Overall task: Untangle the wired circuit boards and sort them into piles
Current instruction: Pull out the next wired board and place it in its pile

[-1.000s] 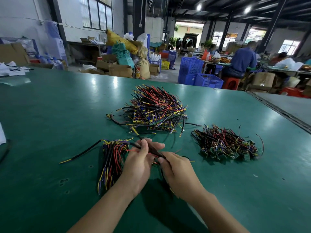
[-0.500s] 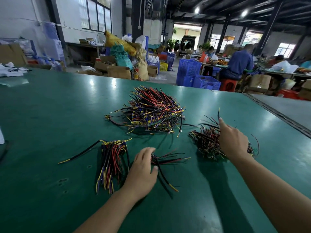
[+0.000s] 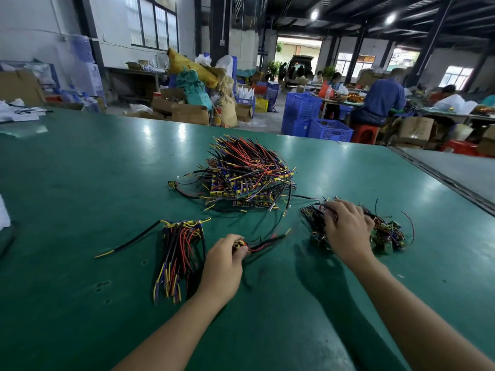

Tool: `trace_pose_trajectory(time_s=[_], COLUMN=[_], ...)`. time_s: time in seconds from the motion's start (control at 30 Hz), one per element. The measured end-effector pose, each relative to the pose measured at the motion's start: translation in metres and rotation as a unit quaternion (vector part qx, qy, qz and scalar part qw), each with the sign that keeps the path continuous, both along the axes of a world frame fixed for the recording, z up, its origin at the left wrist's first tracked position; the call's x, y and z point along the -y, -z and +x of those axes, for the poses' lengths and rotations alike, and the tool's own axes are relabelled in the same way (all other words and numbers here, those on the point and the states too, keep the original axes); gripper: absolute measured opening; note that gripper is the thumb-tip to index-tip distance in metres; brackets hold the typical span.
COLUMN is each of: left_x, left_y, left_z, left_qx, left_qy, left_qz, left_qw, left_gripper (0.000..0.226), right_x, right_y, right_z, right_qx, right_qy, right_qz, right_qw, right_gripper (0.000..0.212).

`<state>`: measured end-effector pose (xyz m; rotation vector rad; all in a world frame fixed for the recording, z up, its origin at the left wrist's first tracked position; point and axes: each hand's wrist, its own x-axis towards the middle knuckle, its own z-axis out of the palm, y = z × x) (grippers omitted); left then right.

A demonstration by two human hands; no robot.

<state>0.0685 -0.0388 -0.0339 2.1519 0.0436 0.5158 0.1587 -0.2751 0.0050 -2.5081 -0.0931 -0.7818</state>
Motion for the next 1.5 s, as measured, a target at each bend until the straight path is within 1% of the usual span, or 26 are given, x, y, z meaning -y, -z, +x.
trace_pose_trajectory(time_s=[0.07,0.1,0.13,0.17,0.2,0.23,0.3,0.33,0.4,0.47,0.53,0.57,0.63,0.67,0.73,0.83,0.93,0.97,1.1,1.13,1.23,1.3,1.33,1.4,1.5], left_x=[-0.001,-0.001,0.0,0.001,0.004,0.005,0.009,0.01,0.009,0.009,0.007,0.007,0.007,0.008,0.01,0.011,0.009,0.008,0.006,0.006,0.007,0.008,0.009,0.01,0.01], left_y=[-0.005,-0.007,-0.01,-0.013,-0.017,-0.019,-0.023,-0.025,-0.027,-0.028,-0.026,-0.025,-0.024,-0.025,-0.024,-0.026,-0.026,-0.026,-0.021,-0.021,-0.019,-0.018,-0.017,-0.014,-0.011], left_z=[-0.002,-0.003,-0.004,-0.005,-0.005,-0.006,-0.007,-0.008,-0.01,-0.014,-0.016,-0.015,-0.015,-0.015,-0.013,-0.015,-0.015,-0.015,-0.013,-0.013,-0.012,-0.013,-0.014,-0.013,-0.011], left_qx=[0.003,-0.004,-0.015,-0.028,-0.044,-0.058,-0.081,-0.09,-0.104,-0.115,-0.132,-0.139,-0.152,-0.157,-0.16,-0.157,-0.164,-0.171,-0.19,-0.186,-0.157,-0.137,-0.128,-0.105,-0.078], left_qy=[-0.009,-0.002,0.007,0.018,0.029,0.038,0.064,0.081,0.12,0.154,0.167,0.164,0.132,0.114,0.112,0.141,0.158,0.157,0.159,0.164,0.188,0.185,0.178,0.153,0.13], left_qz=[-0.083,-0.144,-0.22,-0.303,-0.372,-0.416,-0.462,-0.484,-0.517,-0.525,-0.518,-0.511,-0.495,-0.489,-0.479,-0.489,-0.492,-0.493,-0.5,-0.505,-0.517,-0.516,-0.511,-0.484,-0.449], left_qw=[0.997,0.99,0.975,0.952,0.927,0.906,0.881,0.867,0.841,0.829,0.828,0.832,0.845,0.851,0.856,0.846,0.84,0.839,0.829,0.827,0.82,0.825,0.831,0.855,0.88], left_gripper=[0.009,0.01,0.013,0.015,0.017,0.018,0.022,0.024,0.023,0.016,0.029,0.031,0.023,0.02,0.023,0.03,0.025,0.022,0.016,0.019,0.037,0.037,0.032,0.021,0.017], right_x=[-0.022,-0.029,-0.035,-0.042,-0.049,-0.056,-0.069,-0.073,-0.078,-0.08,-0.081,-0.082,-0.081,-0.081,-0.079,-0.078,-0.078,-0.077,-0.076,-0.076,-0.074,-0.075,-0.075,-0.076,-0.075], right_y=[0.005,0.006,0.004,0.001,-0.001,0.0,0.009,0.014,0.021,0.024,0.023,0.022,0.021,0.021,0.021,0.021,0.022,0.022,0.023,0.024,0.024,0.023,0.023,0.024,0.028], right_z=[-0.016,-0.022,-0.028,-0.034,-0.039,-0.045,-0.06,-0.068,-0.079,-0.083,-0.084,-0.083,-0.082,-0.081,-0.08,-0.079,-0.079,-0.08,-0.078,-0.077,-0.076,-0.077,-0.078,-0.078,-0.078], right_qx=[0.01,0.007,0.0,-0.019,-0.045,-0.076,-0.136,-0.161,-0.206,-0.225,-0.213,-0.203,-0.186,-0.181,-0.181,-0.192,-0.217,-0.219,-0.206,-0.204,-0.203,-0.191,-0.178,-0.144,-0.132], right_qy=[-0.019,-0.02,-0.023,-0.039,-0.067,-0.105,-0.199,-0.242,-0.294,-0.318,-0.323,-0.322,-0.316,-0.312,-0.305,-0.308,-0.327,-0.329,-0.324,-0.323,-0.324,-0.322,-0.317,-0.297,-0.262], right_qz=[0.095,0.162,0.248,0.338,0.403,0.414,0.35,0.331,0.327,0.332,0.331,0.336,0.344,0.346,0.354,0.39,0.432,0.438,0.442,0.446,0.452,0.449,0.44,0.405,0.362], right_qw=[0.995,0.987,0.969,0.94,0.912,0.901,0.905,0.898,0.874,0.859,0.861,0.861,0.865,0.866,0.866,0.846,0.812,0.808,0.811,0.81,0.806,0.811,0.821,0.853,0.885], right_gripper=[0.019,0.017,0.015,0.015,0.017,0.019,0.016,0.014,0.014,0.018,0.017,0.014,0.011,0.012,0.014,0.011,0.003,0.002,0.01,0.012,0.018,0.028,0.03,0.023,0.01])
